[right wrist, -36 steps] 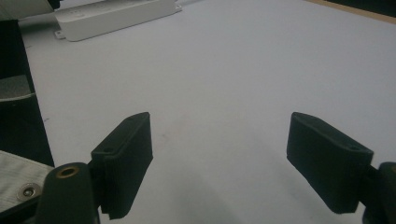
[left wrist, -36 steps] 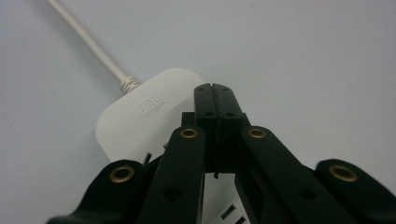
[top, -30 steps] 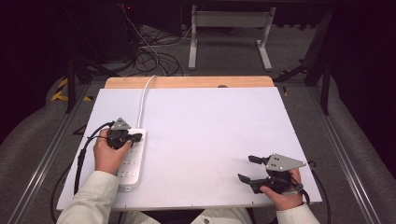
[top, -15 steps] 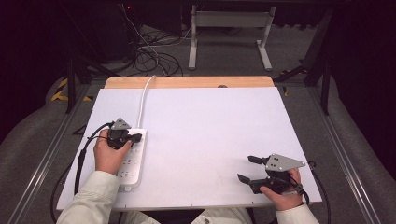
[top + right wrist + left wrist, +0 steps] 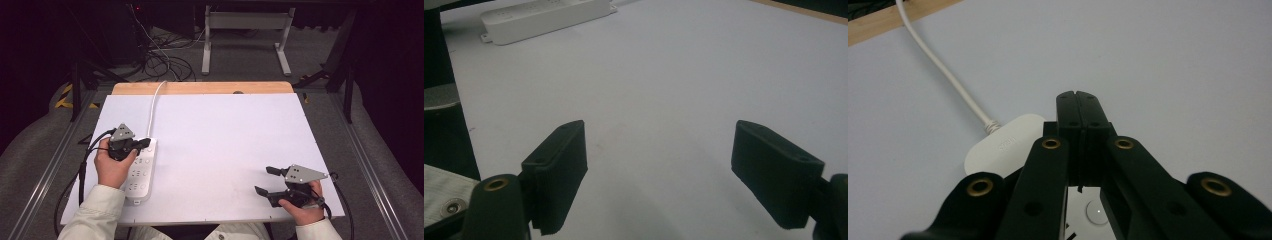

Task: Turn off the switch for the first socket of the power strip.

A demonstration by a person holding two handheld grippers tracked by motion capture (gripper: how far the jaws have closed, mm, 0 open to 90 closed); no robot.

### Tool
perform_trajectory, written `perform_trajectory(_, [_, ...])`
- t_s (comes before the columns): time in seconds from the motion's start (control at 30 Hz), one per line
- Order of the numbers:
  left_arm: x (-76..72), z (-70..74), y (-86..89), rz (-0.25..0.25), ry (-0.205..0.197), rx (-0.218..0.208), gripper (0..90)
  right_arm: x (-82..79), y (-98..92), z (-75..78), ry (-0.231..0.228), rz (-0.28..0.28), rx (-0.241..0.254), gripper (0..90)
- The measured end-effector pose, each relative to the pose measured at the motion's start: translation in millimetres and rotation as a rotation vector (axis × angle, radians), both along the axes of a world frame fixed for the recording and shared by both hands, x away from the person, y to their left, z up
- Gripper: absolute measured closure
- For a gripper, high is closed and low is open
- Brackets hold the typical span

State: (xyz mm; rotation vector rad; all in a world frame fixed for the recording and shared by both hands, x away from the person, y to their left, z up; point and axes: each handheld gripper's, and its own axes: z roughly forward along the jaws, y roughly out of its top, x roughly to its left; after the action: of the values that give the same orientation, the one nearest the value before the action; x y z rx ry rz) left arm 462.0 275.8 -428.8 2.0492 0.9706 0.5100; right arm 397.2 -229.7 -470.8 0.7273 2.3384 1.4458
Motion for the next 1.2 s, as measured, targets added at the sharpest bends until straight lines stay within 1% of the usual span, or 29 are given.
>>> perform_trajectory(0.03, [-0.5, 0.8, 0.2, -0.001, 0.001, -0.011, 90.0, 0.2, 0.0, -0.1, 0.001, 0.0, 0.0, 22.8])
perform_trajectory(0.07, [-1.0, 2.0, 0.9, -0.008, 0.013, -0.014, 90.0, 0.4, 0.0, -0.2, 0.001, 0.0, 0.001, 22.8])
perform_trajectory(0.1, [-1.2, 3.3, 1.8, -0.007, 0.004, -0.004, 90.0, 0.7, 0.0, -0.3, 0.001, 0.0, 0.001, 22.8])
perform_trajectory(0.13, [-2.1, 4.9, 2.1, -0.004, 0.001, -0.004, 90.0, 0.9, 0.1, -0.4, 0.002, 0.0, 0.001, 22.8])
perform_trajectory(0.17, [-3.1, 6.5, 2.2, -0.013, 0.008, -0.014, 90.0, 1.2, 0.0, -0.6, 0.002, 0.001, 0.0, 22.8])
perform_trajectory(0.2, [-3.8, 8.6, 2.6, -0.012, -0.003, -0.011, 90.0, 1.4, 0.1, -0.7, 0.003, 0.001, -0.001, 22.8])
perform_trajectory(0.23, [-5.3, 10.5, 2.1, -0.014, 0.006, -0.02, 90.0, 1.3, 0.1, -0.7, 0.004, 0.001, 0.001, 22.8])
perform_trajectory(0.27, [-5.6, 12.6, 2.5, -0.017, -0.012, -0.006, 90.0, 1.4, -0.1, -0.7, 0.003, 0.001, 0.0, 22.8])
perform_trajectory(0.3, [-6.9, 13.9, 1.4, -0.021, -0.006, -0.013, 90.0, 1.3, -0.1, -0.7, 0.003, 0.001, 0.0, 22.8])
perform_trajectory(0.37, [-8.1, 15.8, 0.1, -0.023, -0.014, -0.005, 90.0, 1.3, -0.3, -0.7, 0.003, 0.001, 0.0, 22.8])
perform_trajectory(0.5, [-9.5, 17.2, -0.3, -0.026, -0.015, -0.005, 90.0, 1.3, -0.3, -0.7, 0.003, 0.001, 0.001, 22.8])
perform_trajectory(0.53, [-10.1, 17.6, 0.0, -0.029, -0.016, -0.009, 90.0, 1.2, -0.4, -0.6, 0.003, 0.0, 0.003, 22.8])
perform_trajectory(0.57, [-11.1, 17.8, -0.3, -0.029, -0.017, -0.023, 90.0, 1.2, -0.5, -0.6, 0.003, -0.001, 0.003, 22.8])
perform_trajectory(0.63, [-12.7, 19.4, 0.1, -0.029, -0.031, -0.017, 90.0, 1.4, -0.9, -0.6, 0.003, -0.001, 0.004, 22.8])
perform_trajectory(0.67, [-13.7, 19.9, -0.7, -0.022, -0.034, -0.014, 82.0, 1.4, -1.0, -0.5, 0.002, -0.002, 0.003, 22.8])
perform_trajectory(0.7, [-15.5, 20.2, -1.5, -0.024, -0.036, -0.009, 75.9, 1.3, -1.1, -0.5, 0.002, -0.002, 0.002, 22.8])
perform_trajectory(0.8, [-22.0, 23.9, -1.4, -0.049, -0.056, -0.014, 70.6, 0.6, -1.7, -0.2, 0.001, -0.003, 0.005, 22.8])
perform_trajectory(0.87, [-27.3, 27.0, -1.8, -0.058, -0.082, -0.028, 64.2, 0.8, -1.9, -0.1, 0.002, -0.003, 0.007, 22.8])
perform_trajectory(0.97, [-35.7, 32.2, -0.7, -0.058, -0.12, -0.037, 52.7, 0.7, -1.8, -0.2, 0.001, -0.002, 0.005, 22.8])
perform_trajectory(1.1, [-45.9, 38.2, 2.8, -0.069, -0.147, -0.094, 42.8, 0.7, -2.0, 0.1, 0.0, -0.002, 0.006, 22.8])
perform_trajectory(1.13, [-48.4, 39.6, 3.8, -0.075, -0.156, -0.095, 41.3, 0.7, -2.0, 0.1, 0.0, -0.002, 0.006, 22.8])
perform_trajectory(1.17, [-51.3, 40.2, 3.8, -0.078, -0.157, -0.107, 39.7, 0.6, -2.0, 0.2, 0.0, -0.002, 0.006, 22.8])
perform_trajectory(1.2, [-51.3, 40.2, 3.8, -0.078, -0.157, -0.107, 37.9, 0.5, -2.0, 0.2, 0.0, -0.002, 0.006, 22.8])
